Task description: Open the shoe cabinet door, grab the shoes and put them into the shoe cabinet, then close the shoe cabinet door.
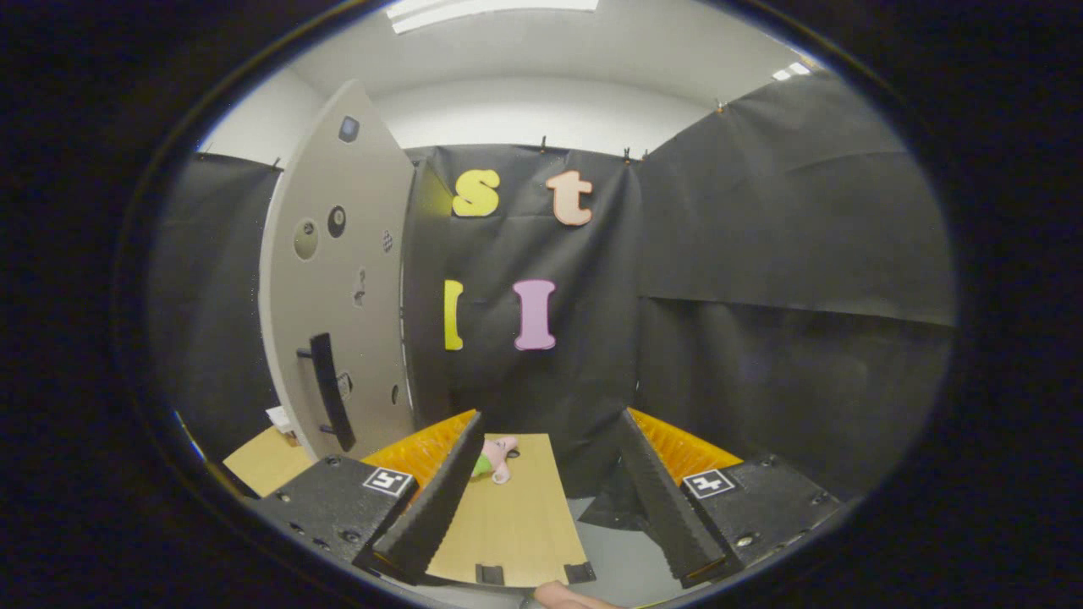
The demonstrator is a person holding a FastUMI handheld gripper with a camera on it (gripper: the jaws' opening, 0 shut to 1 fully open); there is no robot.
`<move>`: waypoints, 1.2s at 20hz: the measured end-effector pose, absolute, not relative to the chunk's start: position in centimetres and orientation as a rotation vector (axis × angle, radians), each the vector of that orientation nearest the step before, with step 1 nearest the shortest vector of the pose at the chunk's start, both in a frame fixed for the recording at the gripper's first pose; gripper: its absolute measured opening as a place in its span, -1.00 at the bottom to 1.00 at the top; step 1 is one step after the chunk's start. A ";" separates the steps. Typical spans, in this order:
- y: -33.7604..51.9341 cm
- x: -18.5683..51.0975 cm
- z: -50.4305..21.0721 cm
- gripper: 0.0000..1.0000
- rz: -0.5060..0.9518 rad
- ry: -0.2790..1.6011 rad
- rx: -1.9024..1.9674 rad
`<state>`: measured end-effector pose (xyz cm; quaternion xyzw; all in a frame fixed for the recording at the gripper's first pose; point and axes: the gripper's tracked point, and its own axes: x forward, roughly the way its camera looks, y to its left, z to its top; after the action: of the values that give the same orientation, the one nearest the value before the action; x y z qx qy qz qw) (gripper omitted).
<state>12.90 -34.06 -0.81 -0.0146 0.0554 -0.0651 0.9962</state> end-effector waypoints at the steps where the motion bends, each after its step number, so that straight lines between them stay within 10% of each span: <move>1: -35.0 14.0 -1.2 1.00 -0.148 0.105 -0.033; 24: -12.6 20.5 -1.3 0.84 0.084 0.082 -0.094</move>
<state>20.46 -12.57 -1.29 -0.0470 0.0408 0.0418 0.9972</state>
